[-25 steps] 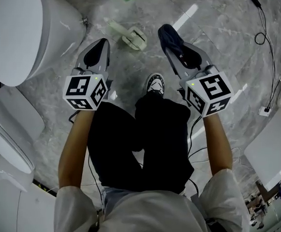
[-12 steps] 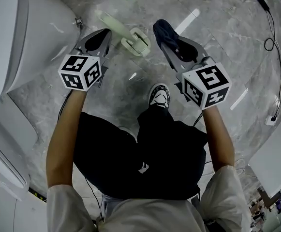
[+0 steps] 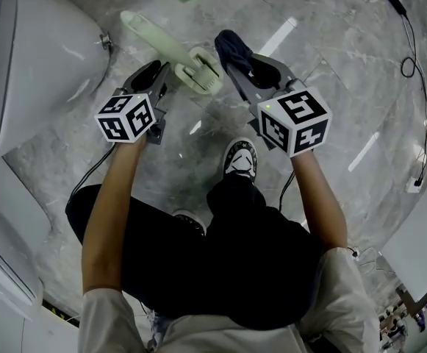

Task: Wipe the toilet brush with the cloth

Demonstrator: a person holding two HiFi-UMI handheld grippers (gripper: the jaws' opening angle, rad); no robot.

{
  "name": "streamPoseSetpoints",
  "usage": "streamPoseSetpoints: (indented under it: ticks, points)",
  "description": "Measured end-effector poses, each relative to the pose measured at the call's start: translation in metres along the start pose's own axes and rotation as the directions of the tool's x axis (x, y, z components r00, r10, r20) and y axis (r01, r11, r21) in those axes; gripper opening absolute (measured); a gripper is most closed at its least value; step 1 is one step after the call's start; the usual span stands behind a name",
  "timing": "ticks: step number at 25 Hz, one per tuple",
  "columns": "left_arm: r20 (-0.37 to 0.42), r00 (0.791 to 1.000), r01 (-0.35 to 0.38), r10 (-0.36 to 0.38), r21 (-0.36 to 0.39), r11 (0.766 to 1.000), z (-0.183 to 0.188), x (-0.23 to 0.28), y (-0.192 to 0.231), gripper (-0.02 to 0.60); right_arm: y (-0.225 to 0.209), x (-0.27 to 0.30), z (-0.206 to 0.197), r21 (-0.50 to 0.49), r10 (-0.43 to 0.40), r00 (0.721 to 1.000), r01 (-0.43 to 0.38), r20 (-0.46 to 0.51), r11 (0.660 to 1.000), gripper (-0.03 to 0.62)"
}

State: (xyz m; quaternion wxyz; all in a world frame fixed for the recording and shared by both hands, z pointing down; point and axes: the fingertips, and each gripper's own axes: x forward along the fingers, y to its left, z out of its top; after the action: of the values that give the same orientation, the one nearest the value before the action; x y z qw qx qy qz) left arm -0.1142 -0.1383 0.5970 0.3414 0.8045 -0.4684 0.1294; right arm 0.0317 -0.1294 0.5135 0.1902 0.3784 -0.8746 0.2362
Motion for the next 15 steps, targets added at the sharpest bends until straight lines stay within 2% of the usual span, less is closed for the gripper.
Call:
streamPoseSetpoints:
  ticks: [2, 7, 12, 15]
  points:
    - [0.013, 1.0, 0.015, -0.014, -0.04, 0.999, -0.005, 0.004, 0.002, 0.0, -0.002, 0.009, -0.004, 0.008, 0.004, 1.0, -0.004, -0.004, 1.0, 0.092]
    - [0.03, 0.999, 0.031, -0.029, -0.061, 0.998, -0.007, 0.016, 0.007, 0.0, -0.006, 0.032, -0.008, 0.026, 0.024, 1.0, -0.024, -0.012, 0.999, 0.092]
    - [0.033, 0.994, 0.109, -0.107, -0.054, 0.993, -0.005, 0.034, -0.009, 0.0, -0.011, 0.051, -0.004, 0.027, 0.041, 0.999, -0.041, -0.015, 0.999, 0.092]
    - [-0.004, 0.993, 0.117, -0.117, -0.034, 0.993, -0.01, 0.044, -0.012, 0.0, -0.013, 0.062, -0.002, 0.032, 0.047, 0.999, -0.047, -0.02, 0.998, 0.092]
